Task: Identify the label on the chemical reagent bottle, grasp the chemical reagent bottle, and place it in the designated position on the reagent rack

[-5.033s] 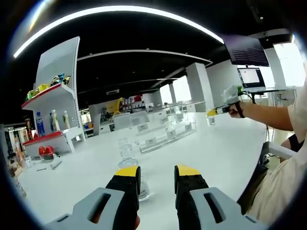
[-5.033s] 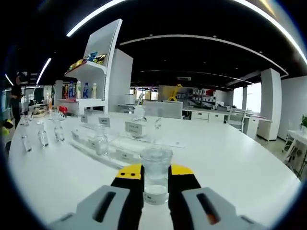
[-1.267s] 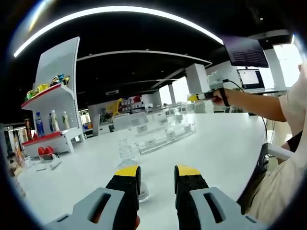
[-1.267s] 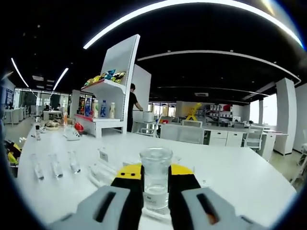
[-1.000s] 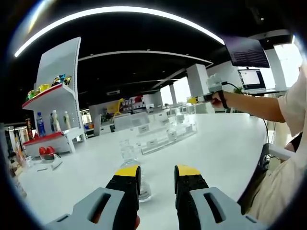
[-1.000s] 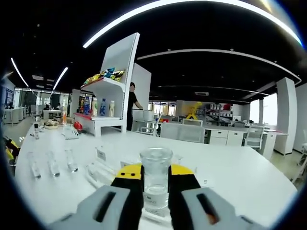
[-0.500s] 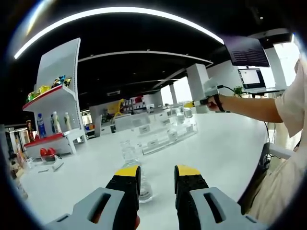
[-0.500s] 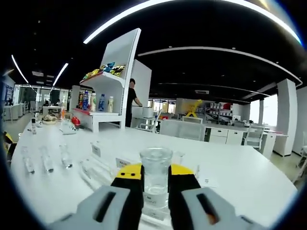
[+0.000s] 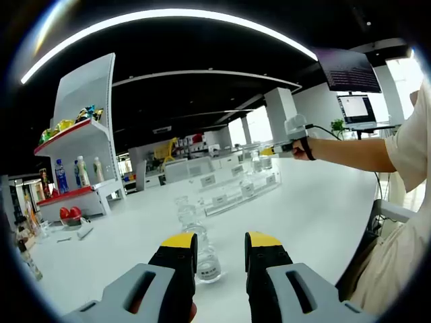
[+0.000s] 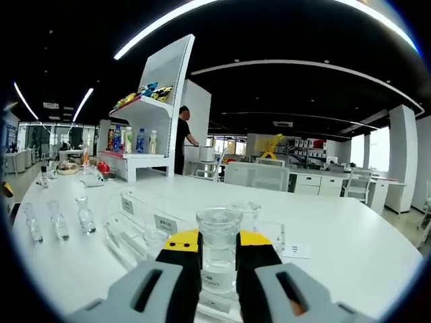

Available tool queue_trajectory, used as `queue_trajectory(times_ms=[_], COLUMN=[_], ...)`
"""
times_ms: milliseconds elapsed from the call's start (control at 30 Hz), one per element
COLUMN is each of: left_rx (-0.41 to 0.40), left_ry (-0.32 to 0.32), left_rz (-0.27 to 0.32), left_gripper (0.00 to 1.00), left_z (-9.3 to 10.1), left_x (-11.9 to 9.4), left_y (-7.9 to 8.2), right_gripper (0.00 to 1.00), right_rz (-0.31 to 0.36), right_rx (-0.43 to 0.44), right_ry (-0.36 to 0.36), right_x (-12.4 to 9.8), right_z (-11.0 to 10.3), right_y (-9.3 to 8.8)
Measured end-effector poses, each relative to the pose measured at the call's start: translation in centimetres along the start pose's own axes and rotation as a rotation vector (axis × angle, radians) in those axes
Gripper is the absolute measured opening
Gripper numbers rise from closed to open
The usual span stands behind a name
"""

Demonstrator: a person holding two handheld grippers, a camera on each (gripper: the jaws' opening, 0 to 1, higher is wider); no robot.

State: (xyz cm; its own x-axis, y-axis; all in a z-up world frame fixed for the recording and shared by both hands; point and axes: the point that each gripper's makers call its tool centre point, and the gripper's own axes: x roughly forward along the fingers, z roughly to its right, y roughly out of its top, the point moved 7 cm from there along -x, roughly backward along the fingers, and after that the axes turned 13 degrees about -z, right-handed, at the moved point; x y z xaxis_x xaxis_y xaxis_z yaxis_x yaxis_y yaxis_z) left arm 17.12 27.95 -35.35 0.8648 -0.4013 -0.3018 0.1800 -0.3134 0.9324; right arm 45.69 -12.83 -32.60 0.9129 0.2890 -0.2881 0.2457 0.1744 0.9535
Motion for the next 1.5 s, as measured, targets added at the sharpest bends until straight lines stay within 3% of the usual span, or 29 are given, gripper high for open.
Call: queue_trajectory(times_ms=[1033, 1500], left_rx=[-0.018, -0.019], left_ry=[0.012, 0.017], left_rz=[0.002, 0.008], left_gripper=[0.29, 0.29], left_z=[-0.8, -0.8], left_x=[-0.2, -0.7], left_y=[-0.2, -0.1], right_gripper=[0.18, 0.18], right_rz=[-0.053, -0.073], right_rx=[-0.007, 0.009], right_ry=[-0.027, -0.033], right_x=[0.3, 0.6], right_z=[-2.1, -1.8], right_y=[-2.8, -3.6])
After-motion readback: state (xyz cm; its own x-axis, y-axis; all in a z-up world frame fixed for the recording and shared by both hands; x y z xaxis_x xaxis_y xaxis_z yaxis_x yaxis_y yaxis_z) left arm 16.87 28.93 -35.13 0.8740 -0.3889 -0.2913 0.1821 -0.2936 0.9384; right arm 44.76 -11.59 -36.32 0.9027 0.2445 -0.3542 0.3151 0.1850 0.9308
